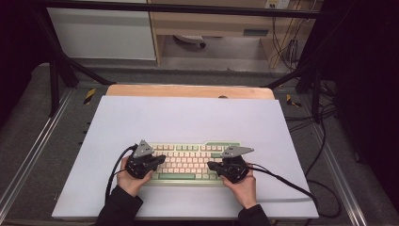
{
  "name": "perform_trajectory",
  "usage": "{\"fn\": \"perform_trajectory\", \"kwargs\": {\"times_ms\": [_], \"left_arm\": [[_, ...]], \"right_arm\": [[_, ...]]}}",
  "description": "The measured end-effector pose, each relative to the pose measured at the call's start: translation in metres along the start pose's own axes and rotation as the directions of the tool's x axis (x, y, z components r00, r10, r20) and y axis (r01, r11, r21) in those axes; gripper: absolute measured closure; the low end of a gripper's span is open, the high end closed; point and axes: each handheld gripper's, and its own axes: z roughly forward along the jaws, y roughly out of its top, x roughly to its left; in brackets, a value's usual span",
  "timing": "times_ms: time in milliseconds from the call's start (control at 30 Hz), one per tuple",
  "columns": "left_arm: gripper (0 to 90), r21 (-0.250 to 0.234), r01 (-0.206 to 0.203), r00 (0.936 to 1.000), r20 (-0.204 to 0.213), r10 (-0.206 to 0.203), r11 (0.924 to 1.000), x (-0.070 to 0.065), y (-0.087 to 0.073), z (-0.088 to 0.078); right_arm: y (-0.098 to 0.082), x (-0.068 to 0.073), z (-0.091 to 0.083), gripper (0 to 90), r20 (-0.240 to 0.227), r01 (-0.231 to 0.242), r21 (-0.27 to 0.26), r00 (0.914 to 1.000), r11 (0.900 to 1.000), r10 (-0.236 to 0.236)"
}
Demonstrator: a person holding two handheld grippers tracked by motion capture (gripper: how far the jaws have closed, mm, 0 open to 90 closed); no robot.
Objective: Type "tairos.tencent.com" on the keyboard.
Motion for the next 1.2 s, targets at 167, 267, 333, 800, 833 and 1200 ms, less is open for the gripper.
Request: {"fn": "perform_trajectory", "kwargs": {"times_ms": [167,267,333,800,833,1200], "left_arm": [[89.9,0.005,0.006,0.9998,-0.016,-0.006,1.0,0.003,-0.001,0.003],[89.9,0.012,0.004,0.9996,-0.028,-0.003,0.9999,0.005,-0.002,0.005],[89.9,0.014,0.004,0.9994,-0.034,-0.003,0.9999,0.005,-0.002,0.005],[89.9,0.025,0.005,0.9995,-0.032,-0.004,0.9997,0.008,-0.006,0.01],[89.9,0.029,0.002,0.9995,-0.032,-0.002,0.9996,0.008,-0.006,0.011],[89.9,0.015,0.002,0.9998,-0.022,-0.002,0.9999,0.006,-0.005,0.005]], "right_arm": [[0.0,0.0,0.0,90.0,0.0,0.0,0.0,1.0,1.0,0.0],[0.0,0.0,0.0,90.0,0.0,-0.001,0.0,1.0,1.0,0.001],[0.0,0.0,0.0,90.0,0.001,-0.001,0.0,1.0,1.0,0.001],[0.0,0.0,0.0,90.0,0.0,0.002,0.002,1.0,1.0,-0.002],[0.0,0.0,0.0,90.0,0.0,0.001,0.002,1.0,1.0,-0.001],[0.0,0.0,-0.001,90.0,-0.001,0.004,-0.003,1.0,1.0,-0.004]]}}
